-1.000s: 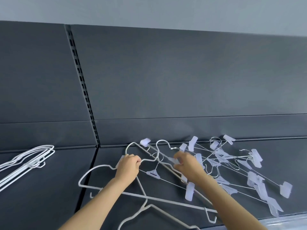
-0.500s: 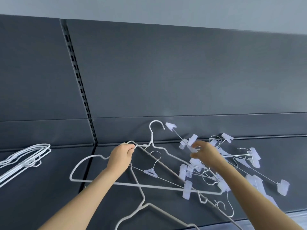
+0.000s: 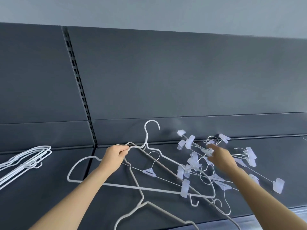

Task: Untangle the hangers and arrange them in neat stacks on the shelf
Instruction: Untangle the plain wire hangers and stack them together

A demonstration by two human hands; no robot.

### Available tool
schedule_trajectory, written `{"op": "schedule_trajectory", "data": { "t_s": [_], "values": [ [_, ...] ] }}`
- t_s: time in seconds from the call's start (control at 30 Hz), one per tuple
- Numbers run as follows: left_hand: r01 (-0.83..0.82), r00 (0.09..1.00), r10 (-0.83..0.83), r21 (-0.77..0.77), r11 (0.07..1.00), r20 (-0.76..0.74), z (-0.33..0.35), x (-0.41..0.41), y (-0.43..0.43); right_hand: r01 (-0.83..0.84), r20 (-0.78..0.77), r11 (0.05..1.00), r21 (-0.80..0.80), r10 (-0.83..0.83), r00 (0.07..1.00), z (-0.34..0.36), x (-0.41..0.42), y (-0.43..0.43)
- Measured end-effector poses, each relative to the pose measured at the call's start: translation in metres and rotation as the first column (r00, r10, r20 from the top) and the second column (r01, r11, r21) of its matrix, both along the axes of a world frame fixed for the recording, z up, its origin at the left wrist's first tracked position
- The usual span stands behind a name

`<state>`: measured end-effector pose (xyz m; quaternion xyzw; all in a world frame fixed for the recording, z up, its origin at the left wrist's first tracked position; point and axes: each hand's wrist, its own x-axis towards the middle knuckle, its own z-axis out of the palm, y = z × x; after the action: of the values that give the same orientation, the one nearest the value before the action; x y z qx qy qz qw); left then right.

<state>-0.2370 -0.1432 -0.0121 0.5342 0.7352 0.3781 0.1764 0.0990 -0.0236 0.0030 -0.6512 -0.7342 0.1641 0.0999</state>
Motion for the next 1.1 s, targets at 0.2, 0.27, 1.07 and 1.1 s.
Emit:
{"op": "schedule_trajectory", "data": {
  "t_s": [0.2, 0.27, 1.07, 1.1],
  "values": [
    [0.070, 0.997, -0.068, -0.042, 0.997, 0.031, -0.001, 0.002, 0.002, -0.128, -0.183, 0.990, -0.054, 0.116, 0.976, 0.012, -0.033, -0.025],
    [0.115, 0.993, -0.116, -0.075, 0.991, -0.011, -0.002, 0.004, 0.003, -0.222, -0.267, 0.959, -0.178, 0.170, 0.949, 0.016, -0.041, -0.035],
    [0.073, 0.997, -0.067, -0.166, 0.983, 0.044, -0.005, -0.047, -0.052, -0.338, -0.333, 0.941, -0.035, 0.308, 0.891, -0.011, -0.103, -0.057],
    [0.078, 0.997, -0.072, -0.168, 0.983, 0.041, -0.005, -0.045, -0.050, -0.307, -0.322, 0.951, -0.027, 0.283, 0.904, -0.008, -0.097, -0.052]
  ]
}}
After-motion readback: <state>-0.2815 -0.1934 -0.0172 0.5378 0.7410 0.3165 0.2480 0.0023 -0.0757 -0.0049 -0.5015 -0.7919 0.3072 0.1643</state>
